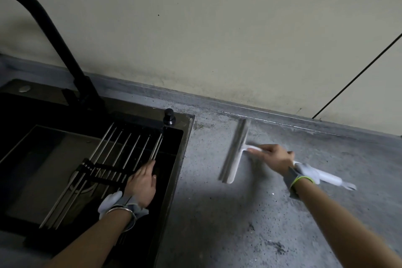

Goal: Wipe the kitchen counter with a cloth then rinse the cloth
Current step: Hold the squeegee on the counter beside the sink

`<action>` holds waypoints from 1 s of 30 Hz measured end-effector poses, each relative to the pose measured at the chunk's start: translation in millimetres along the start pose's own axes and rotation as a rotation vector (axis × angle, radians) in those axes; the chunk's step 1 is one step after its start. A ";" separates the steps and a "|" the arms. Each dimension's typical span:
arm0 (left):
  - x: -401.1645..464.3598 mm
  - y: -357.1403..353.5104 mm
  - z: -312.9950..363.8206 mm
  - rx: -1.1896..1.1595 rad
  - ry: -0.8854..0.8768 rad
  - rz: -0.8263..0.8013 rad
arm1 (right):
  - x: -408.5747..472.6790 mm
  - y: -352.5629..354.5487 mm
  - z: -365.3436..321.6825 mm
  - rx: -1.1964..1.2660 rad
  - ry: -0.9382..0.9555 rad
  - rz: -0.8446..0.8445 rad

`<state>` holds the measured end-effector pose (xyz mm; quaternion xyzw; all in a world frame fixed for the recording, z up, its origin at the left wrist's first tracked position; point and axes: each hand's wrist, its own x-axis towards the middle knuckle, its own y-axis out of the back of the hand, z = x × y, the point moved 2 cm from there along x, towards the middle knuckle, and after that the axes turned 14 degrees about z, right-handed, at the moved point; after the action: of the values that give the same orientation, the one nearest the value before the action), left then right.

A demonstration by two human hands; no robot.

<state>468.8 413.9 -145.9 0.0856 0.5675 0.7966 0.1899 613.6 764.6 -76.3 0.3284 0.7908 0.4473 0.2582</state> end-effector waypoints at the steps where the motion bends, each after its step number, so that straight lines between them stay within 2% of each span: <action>1: 1.8 -0.5 1.2 0.006 -0.004 -0.003 | 5.6 3.9 7.3 -0.005 -0.029 0.001; 10: 12.1 5.1 4.0 0.127 -0.083 -0.006 | 28.3 -3.3 -9.8 -0.077 0.048 -0.069; 21: 13.3 10.5 14.1 0.196 -0.112 0.007 | 28.6 -60.6 -96.2 -0.120 0.319 -0.223; 26: 11.6 7.8 15.2 0.204 -0.127 0.011 | 8.9 -64.2 -107.5 -0.130 0.423 -0.278; 28: 12.0 5.2 14.3 0.207 -0.121 0.008 | 2.7 -57.7 -101.3 -0.094 0.417 -0.241; 30: 13.8 4.7 10.4 0.222 -0.114 0.000 | 3.1 -48.4 -86.4 0.013 0.310 -0.194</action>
<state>459.0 427.0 -139.0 0.1512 0.6403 0.7228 0.2114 536.9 701.8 -78.8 0.1796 0.8520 0.4603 0.1731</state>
